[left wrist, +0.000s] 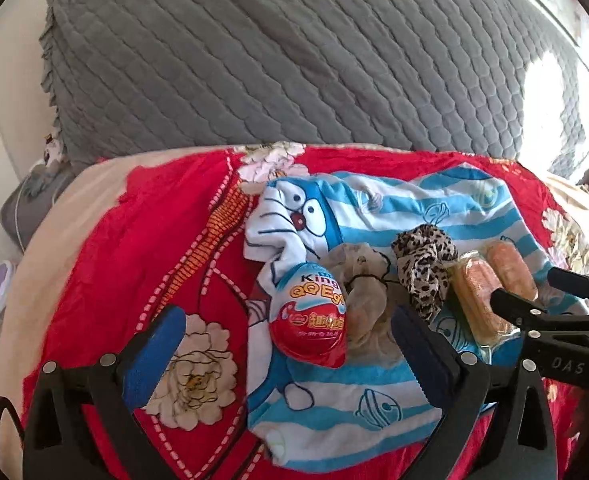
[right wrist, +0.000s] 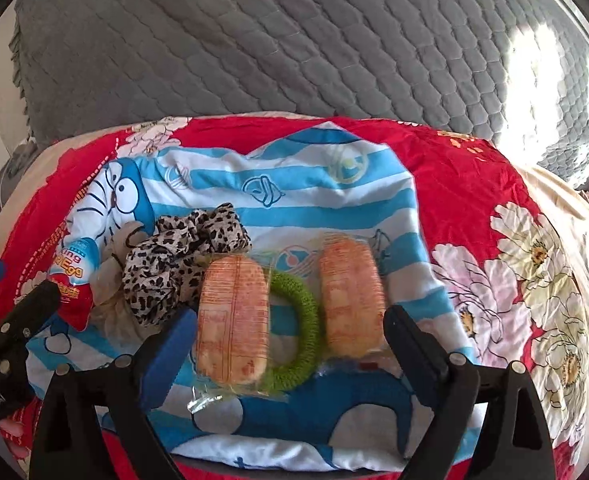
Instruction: Organize objects
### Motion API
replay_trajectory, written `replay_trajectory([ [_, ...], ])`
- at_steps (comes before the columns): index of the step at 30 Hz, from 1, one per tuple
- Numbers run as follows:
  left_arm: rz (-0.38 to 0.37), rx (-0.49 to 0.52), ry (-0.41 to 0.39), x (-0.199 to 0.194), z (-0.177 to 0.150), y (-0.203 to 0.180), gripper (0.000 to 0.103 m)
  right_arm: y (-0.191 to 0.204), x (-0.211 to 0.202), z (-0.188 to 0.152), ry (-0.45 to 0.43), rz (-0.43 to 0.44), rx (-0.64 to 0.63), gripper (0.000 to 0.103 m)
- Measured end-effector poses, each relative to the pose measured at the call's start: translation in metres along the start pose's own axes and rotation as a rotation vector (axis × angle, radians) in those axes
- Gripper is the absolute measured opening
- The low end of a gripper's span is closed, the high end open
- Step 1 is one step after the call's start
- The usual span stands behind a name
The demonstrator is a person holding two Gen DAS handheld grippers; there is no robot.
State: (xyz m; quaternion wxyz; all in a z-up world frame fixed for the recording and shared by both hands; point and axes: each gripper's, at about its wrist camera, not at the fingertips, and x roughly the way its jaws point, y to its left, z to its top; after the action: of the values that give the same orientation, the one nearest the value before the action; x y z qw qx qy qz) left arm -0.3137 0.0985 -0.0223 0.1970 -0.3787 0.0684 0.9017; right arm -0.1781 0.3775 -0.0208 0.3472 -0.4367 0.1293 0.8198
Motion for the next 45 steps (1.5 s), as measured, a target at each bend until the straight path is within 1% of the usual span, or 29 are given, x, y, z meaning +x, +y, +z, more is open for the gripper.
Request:
replay_trajectory([
  [2,-0.014,-0.002,-0.019,-0.010,0.000,0.001,0.103,-0.002,-0.008,-0.002,-0.013,0.000,0.002,0.094],
  [5,-0.046,-0.023,-0.044,-0.028,-0.002,0.002,0.103,-0.004,-0.026,-0.008,-0.045,0.033,-0.003,0.095],
  [7,-0.055,-0.015,-0.062,-0.041,-0.002,-0.001,0.103,-0.003,-0.041,-0.015,-0.081,0.047,-0.022,0.098],
  [11,-0.036,0.033,-0.096,-0.063,-0.005,-0.010,0.103,0.000,-0.064,-0.027,-0.143,0.064,-0.050,0.099],
  [13,-0.040,0.028,-0.097,-0.073,-0.007,-0.013,0.103,0.000,-0.074,-0.033,-0.159,0.078,-0.045,0.099],
  [16,-0.038,-0.005,-0.097,-0.087,-0.012,-0.012,0.103,-0.002,-0.086,-0.040,-0.165,0.081,-0.026,0.099],
  [18,0.003,-0.008,-0.108,-0.097,-0.017,-0.011,0.103,-0.003,-0.095,-0.044,-0.170,0.083,-0.014,0.099],
  [19,0.036,-0.006,-0.113,-0.102,-0.020,-0.011,0.103,-0.004,-0.099,-0.046,-0.176,0.082,-0.009,0.099],
  [20,0.047,-0.009,-0.112,-0.105,-0.023,-0.010,0.103,-0.005,-0.103,-0.048,-0.177,0.083,-0.006,0.099],
  [24,0.042,-0.038,-0.105,-0.120,-0.032,-0.003,0.103,-0.004,-0.120,-0.057,-0.197,0.084,-0.008,0.099],
  [27,0.035,-0.044,-0.131,-0.136,-0.042,-0.001,0.103,-0.001,-0.133,-0.065,-0.211,0.085,-0.021,0.099],
  [28,0.033,-0.044,-0.153,-0.142,-0.045,-0.001,0.103,-0.001,-0.138,-0.068,-0.220,0.090,-0.023,0.099],
  [29,0.043,-0.042,-0.162,-0.147,-0.048,-0.002,0.103,0.000,-0.142,-0.071,-0.223,0.091,-0.026,0.099],
  [32,0.026,-0.052,-0.156,-0.156,-0.053,-0.001,0.103,0.002,-0.153,-0.080,-0.229,0.103,-0.030,0.099],
  [38,0.021,-0.059,-0.170,-0.177,-0.071,-0.001,0.103,0.007,-0.174,-0.098,-0.242,0.124,-0.032,0.099],
  [42,0.065,-0.061,-0.174,-0.188,-0.088,0.001,0.103,0.012,-0.187,-0.109,-0.271,0.114,-0.054,0.099],
  [45,0.045,-0.068,-0.155,-0.191,-0.100,0.002,0.103,0.014,-0.195,-0.121,-0.282,0.117,-0.062,0.099],
])
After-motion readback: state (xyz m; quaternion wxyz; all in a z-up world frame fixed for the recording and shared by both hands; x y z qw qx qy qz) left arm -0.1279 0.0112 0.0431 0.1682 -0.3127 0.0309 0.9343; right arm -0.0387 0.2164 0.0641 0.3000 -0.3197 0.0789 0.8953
